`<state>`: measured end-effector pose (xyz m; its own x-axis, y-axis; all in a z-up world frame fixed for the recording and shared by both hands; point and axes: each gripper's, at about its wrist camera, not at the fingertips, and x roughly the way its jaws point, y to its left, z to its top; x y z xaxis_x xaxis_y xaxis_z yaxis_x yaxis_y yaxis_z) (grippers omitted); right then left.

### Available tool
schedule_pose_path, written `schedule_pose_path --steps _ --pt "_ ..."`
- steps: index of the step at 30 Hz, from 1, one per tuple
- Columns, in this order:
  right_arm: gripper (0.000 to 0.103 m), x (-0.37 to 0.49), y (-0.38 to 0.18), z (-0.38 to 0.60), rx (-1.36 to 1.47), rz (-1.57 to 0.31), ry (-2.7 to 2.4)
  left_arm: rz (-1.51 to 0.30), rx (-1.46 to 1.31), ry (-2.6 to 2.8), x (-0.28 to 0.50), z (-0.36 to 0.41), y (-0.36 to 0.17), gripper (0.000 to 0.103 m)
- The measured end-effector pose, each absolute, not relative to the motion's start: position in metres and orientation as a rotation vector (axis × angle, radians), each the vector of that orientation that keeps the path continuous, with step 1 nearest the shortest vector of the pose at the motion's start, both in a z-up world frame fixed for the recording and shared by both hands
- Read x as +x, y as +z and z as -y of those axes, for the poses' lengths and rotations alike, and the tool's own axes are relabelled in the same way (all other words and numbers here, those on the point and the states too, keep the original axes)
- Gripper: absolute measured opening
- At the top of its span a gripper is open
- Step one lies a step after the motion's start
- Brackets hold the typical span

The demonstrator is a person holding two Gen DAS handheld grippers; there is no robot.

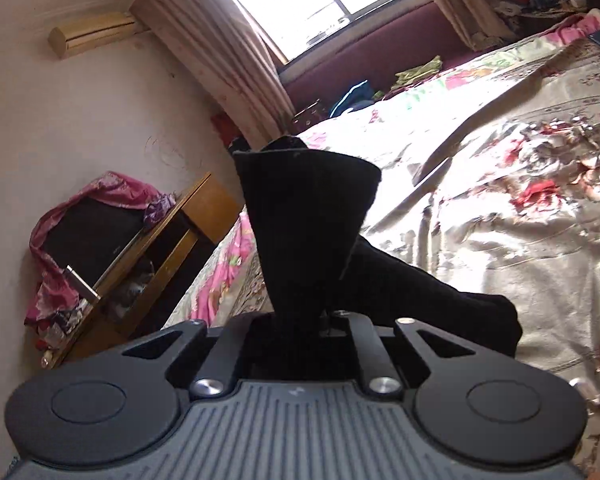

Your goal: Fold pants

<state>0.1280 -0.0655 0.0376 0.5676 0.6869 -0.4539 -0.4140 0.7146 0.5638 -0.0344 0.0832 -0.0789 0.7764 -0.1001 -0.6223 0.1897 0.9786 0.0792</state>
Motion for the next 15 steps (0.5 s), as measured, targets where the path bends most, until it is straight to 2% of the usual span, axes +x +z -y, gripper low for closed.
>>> schedule_pose_path --steps 7,11,15 --pt "0.01 0.154 0.005 -0.099 0.316 -0.803 0.844 -0.605 -0.042 0.03 -0.041 -0.141 -0.088 0.038" --pt "0.01 0.12 0.002 -0.179 0.138 -0.812 0.886 -0.58 -0.165 0.024 -0.043 -0.163 -0.095 0.038" --pt "0.011 0.098 -0.032 -0.233 -0.07 -0.833 0.839 -0.562 -0.263 0.005 -0.051 -0.186 -0.102 0.038"
